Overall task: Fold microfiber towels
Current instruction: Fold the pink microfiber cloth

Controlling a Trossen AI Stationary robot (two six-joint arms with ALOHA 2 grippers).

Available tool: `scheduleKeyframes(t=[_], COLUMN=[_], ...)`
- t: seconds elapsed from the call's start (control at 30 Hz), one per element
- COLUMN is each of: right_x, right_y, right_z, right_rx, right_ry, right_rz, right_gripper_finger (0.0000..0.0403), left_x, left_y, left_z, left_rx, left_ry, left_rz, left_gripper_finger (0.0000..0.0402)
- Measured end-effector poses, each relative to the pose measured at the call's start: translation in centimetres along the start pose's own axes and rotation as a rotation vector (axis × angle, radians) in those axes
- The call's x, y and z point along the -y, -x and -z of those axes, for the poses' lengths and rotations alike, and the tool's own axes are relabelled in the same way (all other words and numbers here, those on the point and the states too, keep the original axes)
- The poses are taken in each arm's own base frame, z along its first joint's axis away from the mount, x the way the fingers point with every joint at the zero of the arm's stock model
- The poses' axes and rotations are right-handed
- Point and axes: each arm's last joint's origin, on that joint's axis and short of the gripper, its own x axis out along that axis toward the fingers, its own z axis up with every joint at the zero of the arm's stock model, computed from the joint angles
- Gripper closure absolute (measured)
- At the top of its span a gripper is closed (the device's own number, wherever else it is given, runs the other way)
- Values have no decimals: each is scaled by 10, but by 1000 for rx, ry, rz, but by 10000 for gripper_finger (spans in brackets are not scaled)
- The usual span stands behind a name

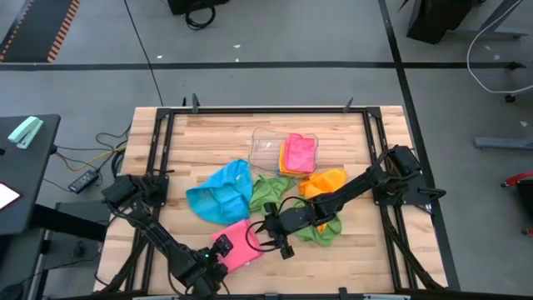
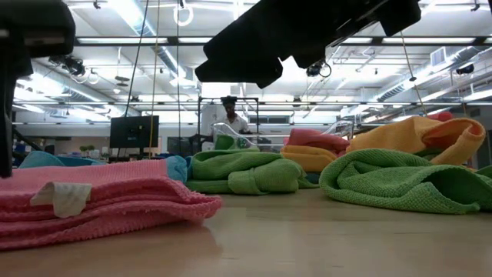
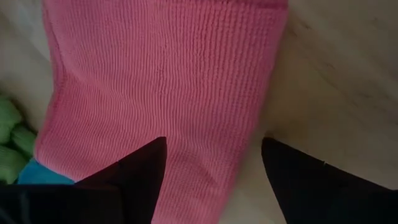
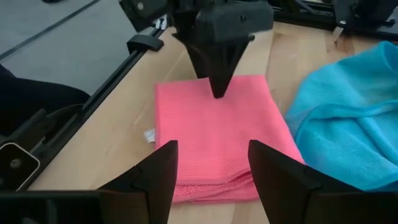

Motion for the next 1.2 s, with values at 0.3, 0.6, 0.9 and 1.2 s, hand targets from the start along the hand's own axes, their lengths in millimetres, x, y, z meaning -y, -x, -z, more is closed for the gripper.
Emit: scheduleKeyframes(t=[0.3,0.6,0.9,1.2], right_x=[-2,-2,-10,1], right_y=[0,0,-19,-58], right_z=[1,1,17,45], right_rx=[-10,-12,6,-7], right_ry=[-4,5,13,28], right_rz=[-4,-3,-21,25], right_gripper_finger=[198,198,198,198], left_x=[2,-7,-11,-12], left_y=[-7,-14,-16,-16], left_z=[2,7,5,3], left_rx=[-43,-100,-82,-62], left_ry=[-20,-27,-14,33], left_rz=[-87,-104,-63,-55], left_gripper_finger=[177,226,235,275])
